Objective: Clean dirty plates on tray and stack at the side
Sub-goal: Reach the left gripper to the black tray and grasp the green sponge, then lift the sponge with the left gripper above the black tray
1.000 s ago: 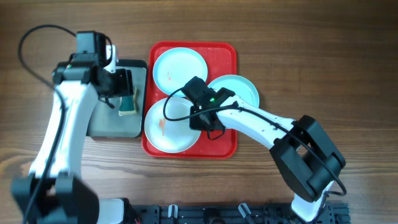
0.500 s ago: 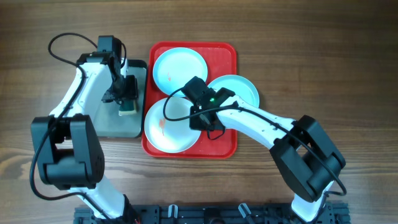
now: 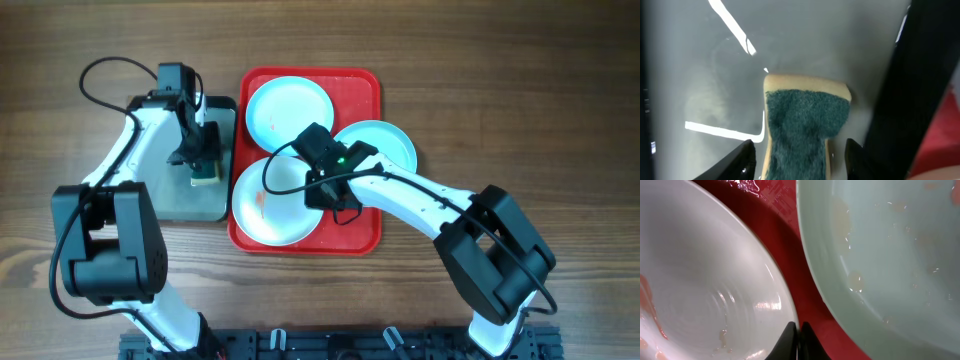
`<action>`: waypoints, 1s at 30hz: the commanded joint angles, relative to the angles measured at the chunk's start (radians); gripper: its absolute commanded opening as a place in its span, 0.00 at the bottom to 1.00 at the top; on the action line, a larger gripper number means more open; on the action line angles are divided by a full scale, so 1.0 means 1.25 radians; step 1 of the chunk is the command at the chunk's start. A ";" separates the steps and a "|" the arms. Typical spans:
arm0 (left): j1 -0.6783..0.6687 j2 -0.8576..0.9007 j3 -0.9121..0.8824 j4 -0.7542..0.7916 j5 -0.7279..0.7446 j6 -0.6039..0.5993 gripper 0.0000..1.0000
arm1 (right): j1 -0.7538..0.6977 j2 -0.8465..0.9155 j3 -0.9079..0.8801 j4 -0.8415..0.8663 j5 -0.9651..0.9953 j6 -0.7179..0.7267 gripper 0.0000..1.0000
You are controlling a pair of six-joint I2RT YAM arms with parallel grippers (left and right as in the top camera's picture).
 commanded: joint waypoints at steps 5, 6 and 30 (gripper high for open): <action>0.005 0.005 -0.045 0.036 0.015 0.004 0.41 | 0.003 0.014 -0.007 0.001 0.023 0.015 0.04; 0.005 0.005 -0.045 0.036 0.015 0.004 0.40 | 0.003 0.014 -0.007 0.001 0.023 0.015 0.04; 0.012 -0.038 -0.074 0.064 0.012 0.004 0.04 | 0.003 0.014 -0.007 0.002 0.023 0.015 0.04</action>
